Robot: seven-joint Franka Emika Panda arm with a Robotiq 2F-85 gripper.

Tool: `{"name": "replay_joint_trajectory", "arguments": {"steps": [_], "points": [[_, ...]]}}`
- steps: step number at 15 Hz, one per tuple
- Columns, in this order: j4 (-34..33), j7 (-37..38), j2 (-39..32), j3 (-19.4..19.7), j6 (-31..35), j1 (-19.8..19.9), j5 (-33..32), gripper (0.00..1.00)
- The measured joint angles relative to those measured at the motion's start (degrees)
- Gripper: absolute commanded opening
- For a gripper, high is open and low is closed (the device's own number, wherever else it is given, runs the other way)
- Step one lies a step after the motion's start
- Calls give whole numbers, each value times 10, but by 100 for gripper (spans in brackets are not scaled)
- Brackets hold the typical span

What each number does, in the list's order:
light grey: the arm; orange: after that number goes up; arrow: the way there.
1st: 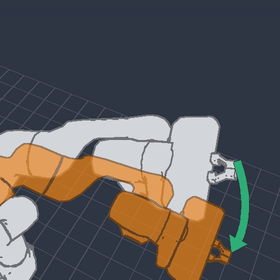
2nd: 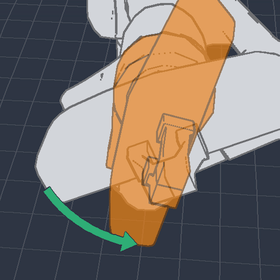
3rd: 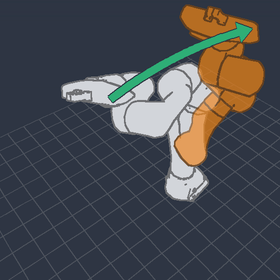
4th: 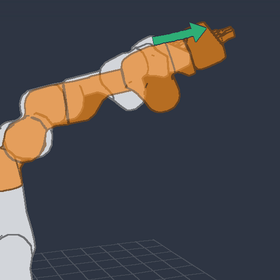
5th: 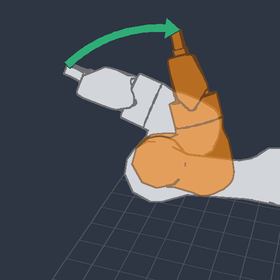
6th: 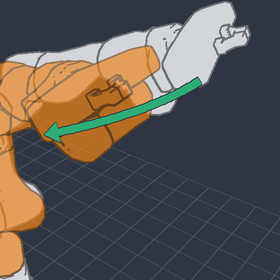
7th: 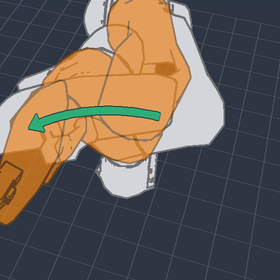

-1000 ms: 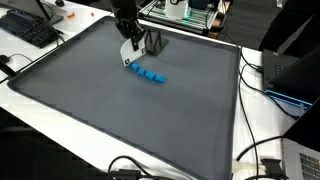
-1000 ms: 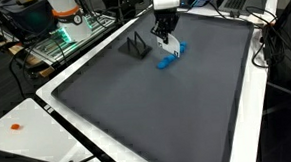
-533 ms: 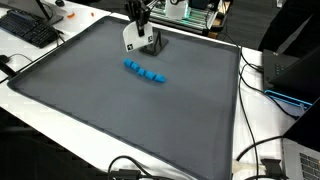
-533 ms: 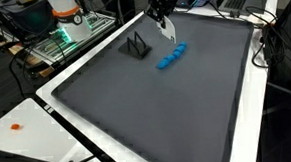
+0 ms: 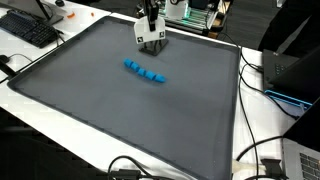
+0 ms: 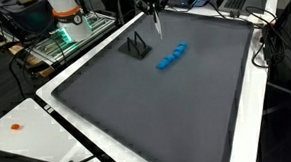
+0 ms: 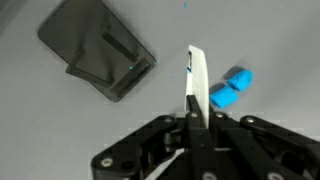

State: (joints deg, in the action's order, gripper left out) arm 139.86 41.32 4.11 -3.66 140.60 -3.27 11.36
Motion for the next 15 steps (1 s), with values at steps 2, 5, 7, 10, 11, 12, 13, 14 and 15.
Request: {"name": "replay_joint_trajectory", "arguments": {"steps": [2,5,7,10,11,12,13,14,15], "points": [[13,33,3,-2,0,0,-2,1],[29,91,3,-3,0,3,-15,1],[40,129,2,-2,2,6,-16,1],[56,181,1,-2,17,11,-16,1],[61,191,1,-2,25,12,-16,1],[65,202,1,-2,33,12,-16,1],[69,213,0,-2,41,13,-16,1],[74,223,-1,-2,48,13,-16,1],[78,232,-2,-2,55,13,-16,1]]}}
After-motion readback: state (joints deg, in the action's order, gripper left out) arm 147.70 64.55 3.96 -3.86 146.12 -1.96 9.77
